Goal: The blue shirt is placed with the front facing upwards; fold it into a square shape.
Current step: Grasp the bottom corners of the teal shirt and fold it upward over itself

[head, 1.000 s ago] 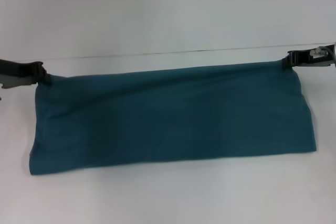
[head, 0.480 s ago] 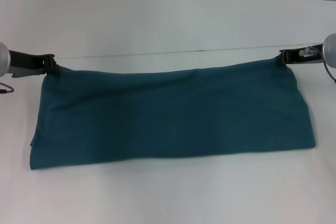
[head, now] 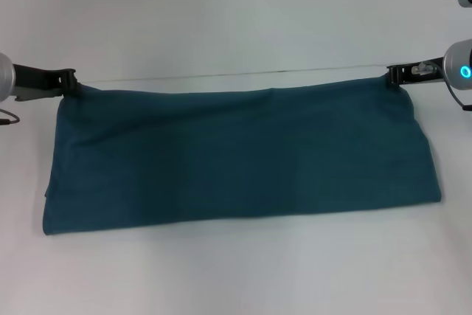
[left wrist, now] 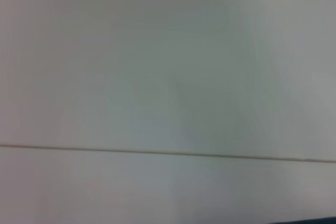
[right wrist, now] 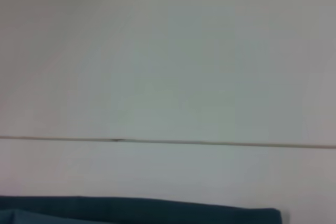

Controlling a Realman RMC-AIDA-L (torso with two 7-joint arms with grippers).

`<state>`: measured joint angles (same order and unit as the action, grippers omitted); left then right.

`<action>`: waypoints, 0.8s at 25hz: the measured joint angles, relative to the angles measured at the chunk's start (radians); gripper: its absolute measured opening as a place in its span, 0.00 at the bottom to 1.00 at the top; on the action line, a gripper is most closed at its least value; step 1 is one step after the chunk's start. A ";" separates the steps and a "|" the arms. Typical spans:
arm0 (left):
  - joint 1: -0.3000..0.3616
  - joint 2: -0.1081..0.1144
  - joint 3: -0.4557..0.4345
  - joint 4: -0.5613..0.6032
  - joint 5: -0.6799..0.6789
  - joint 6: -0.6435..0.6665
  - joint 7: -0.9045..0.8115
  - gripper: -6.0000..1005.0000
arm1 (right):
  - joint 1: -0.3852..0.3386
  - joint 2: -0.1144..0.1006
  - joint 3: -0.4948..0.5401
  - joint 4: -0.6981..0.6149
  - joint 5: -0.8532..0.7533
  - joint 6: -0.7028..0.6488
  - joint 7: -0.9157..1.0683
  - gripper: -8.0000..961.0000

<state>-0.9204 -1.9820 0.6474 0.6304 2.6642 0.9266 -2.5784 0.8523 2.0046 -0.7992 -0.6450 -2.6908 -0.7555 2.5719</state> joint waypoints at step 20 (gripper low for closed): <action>0.010 0.003 0.008 -0.005 0.008 -0.048 -0.083 0.08 | 0.048 -0.012 -0.027 0.010 -0.117 0.052 0.046 0.08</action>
<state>-0.9106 -1.9786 0.6554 0.6251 2.6723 0.8788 -2.6612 0.9000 1.9929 -0.8263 -0.6350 -2.8076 -0.7040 2.6181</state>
